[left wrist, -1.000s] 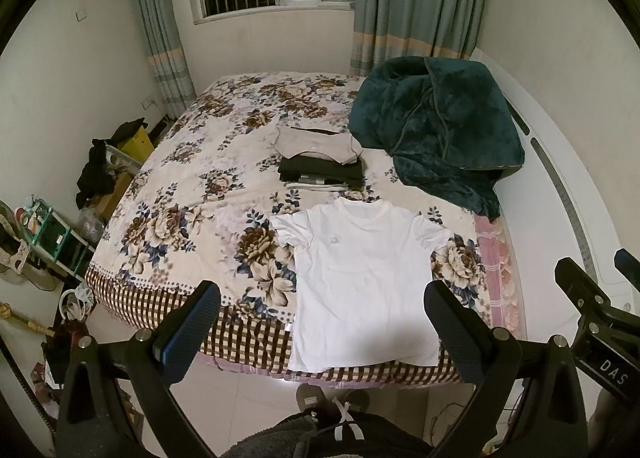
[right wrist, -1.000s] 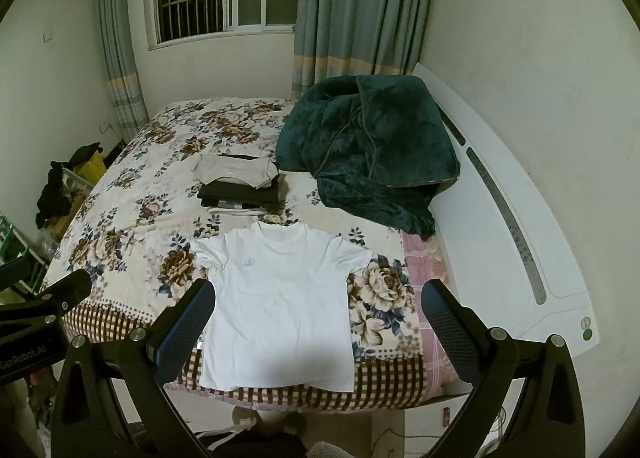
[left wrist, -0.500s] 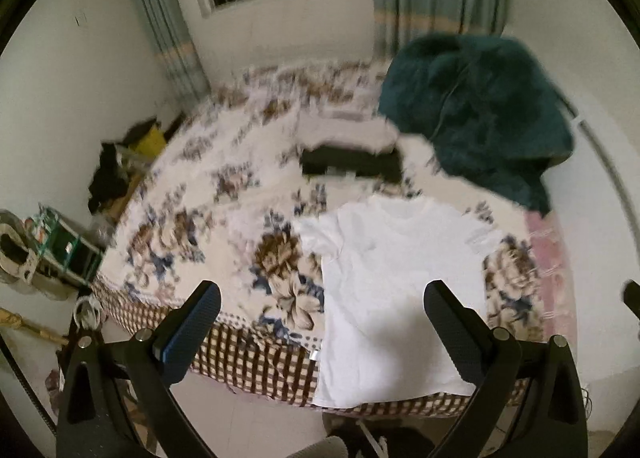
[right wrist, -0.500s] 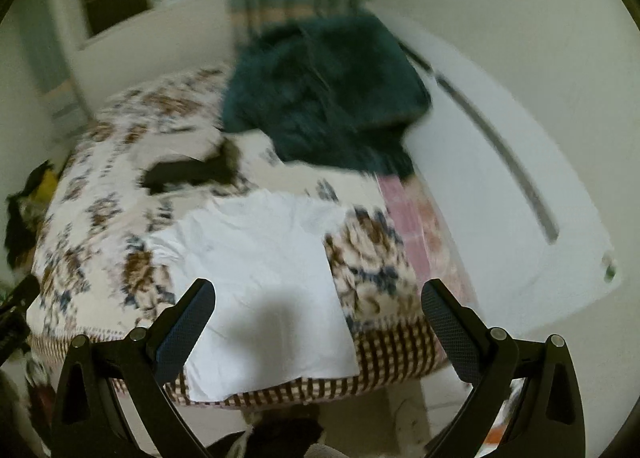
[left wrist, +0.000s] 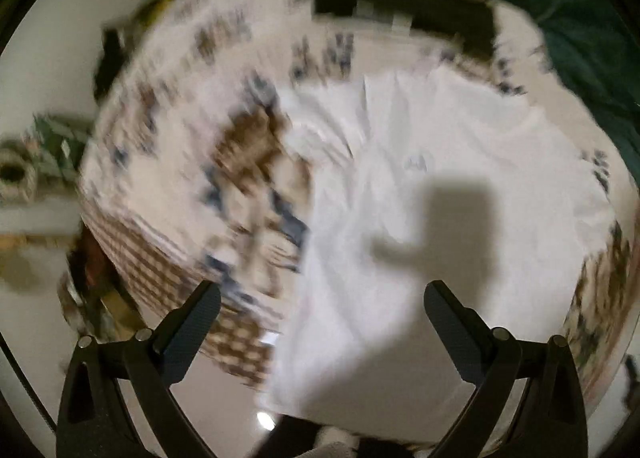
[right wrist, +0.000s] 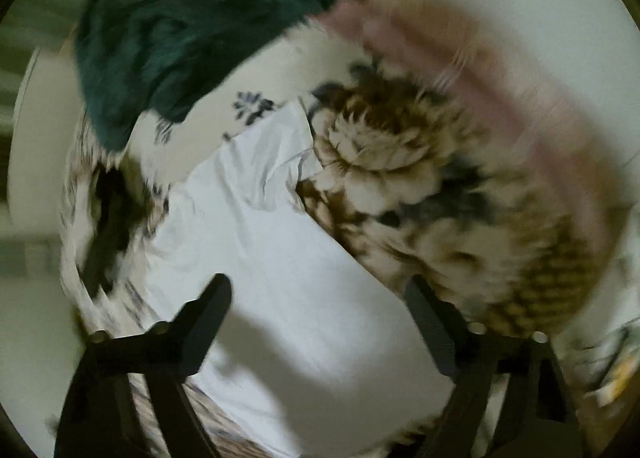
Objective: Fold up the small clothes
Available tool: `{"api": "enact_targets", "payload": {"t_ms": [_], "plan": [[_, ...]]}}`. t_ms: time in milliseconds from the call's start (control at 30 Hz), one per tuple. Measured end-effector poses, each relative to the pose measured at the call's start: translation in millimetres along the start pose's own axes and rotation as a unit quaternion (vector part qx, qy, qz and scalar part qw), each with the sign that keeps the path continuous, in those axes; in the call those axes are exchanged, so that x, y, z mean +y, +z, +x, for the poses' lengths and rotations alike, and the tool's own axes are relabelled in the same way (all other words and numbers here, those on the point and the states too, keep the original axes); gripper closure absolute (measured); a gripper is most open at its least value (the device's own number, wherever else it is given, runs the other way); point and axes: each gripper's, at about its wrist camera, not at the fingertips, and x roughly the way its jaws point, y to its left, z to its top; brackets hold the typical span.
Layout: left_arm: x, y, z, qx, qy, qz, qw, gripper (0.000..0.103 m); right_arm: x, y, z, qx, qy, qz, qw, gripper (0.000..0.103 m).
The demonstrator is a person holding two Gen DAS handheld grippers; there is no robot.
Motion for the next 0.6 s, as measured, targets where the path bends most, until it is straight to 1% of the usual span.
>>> {"api": "enact_targets", "payload": {"t_ms": [33, 67, 100, 133, 167, 233, 300, 333, 367, 400, 433, 467, 500, 567, 600], "plan": [[-5.1, 5.4, 22.0, 0.015, 0.001, -0.014, 0.9998, 0.0, -9.6, 17.1, 36.0, 0.017, 0.026, 0.031, 0.999, 0.029], [-11.8, 10.4, 40.4, 0.028, 0.0, -0.023, 0.9993, 0.0, -14.8, 28.4, 63.7, 0.031, 0.042, 0.055, 0.997, 0.029], [-18.3, 14.4, 60.0, 0.039, 0.0, -0.032, 0.9987, 0.0, -25.8, 43.6, 104.4, 0.046, 0.068, 0.096, 0.992, 0.029], [-24.3, 18.7, 84.3, 0.049, 0.004, -0.04, 0.998, 0.0, -29.4, 49.8, 132.7, 0.058, 0.086, 0.129, 0.986, 0.029], [-29.8, 21.5, 97.2, 0.054, 0.005, -0.043, 0.9976, 0.0, -31.9, 52.6, 147.5, 0.064, 0.094, 0.148, 0.982, 0.029], [-40.2, 24.6, 126.1, 0.065, 0.003, -0.048, 0.9967, 0.0, -38.7, 61.0, 193.2, 0.072, 0.136, 0.202, 0.967, 0.029], [-48.2, 28.8, 147.9, 0.074, -0.005, -0.059, 0.9955, 0.0, -38.1, 66.2, 223.3, 0.069, 0.157, 0.227, 0.959, 0.029], [-50.6, 31.1, 154.3, 0.075, -0.015, -0.065, 0.9949, 0.0, -34.8, 66.4, 238.1, 0.058, 0.175, 0.236, 0.954, 0.029], [-53.7, 34.2, 159.0, 0.072, -0.028, -0.071, 0.9945, 0.0, -31.1, 64.0, 240.7, 0.053, 0.176, 0.237, 0.954, 0.03], [-56.3, 36.7, 161.3, 0.068, -0.034, -0.072, 0.9945, 0.0, -26.1, 62.6, 244.4, 0.037, 0.18, 0.235, 0.954, 0.036], [-58.3, 37.6, 160.7, 0.06, -0.04, -0.072, 0.9948, 0.0, -18.6, 60.5, 244.6, 0.012, 0.185, 0.228, 0.956, 0.062], [-60.1, 38.1, 158.7, 0.052, -0.045, -0.068, 0.9953, 0.0, -10.1, 60.5, 243.3, -0.001, 0.173, 0.212, 0.962, 0.085], [-61.3, 38.2, 156.0, 0.047, -0.05, -0.063, 0.9957, 0.0, 4.7, 59.1, 238.8, -0.023, 0.144, 0.179, 0.973, 0.09], [-59.8, 37.4, 146.6, 0.034, -0.058, -0.057, 0.9961, 0.0, 28.0, 58.2, 225.9, -0.058, 0.108, 0.131, 0.984, 0.095], [-56.0, 37.1, 139.6, 0.025, -0.059, -0.054, 0.9965, 0.0, 46.5, 56.2, 218.3, -0.081, 0.081, 0.086, 0.99, 0.095]]}}
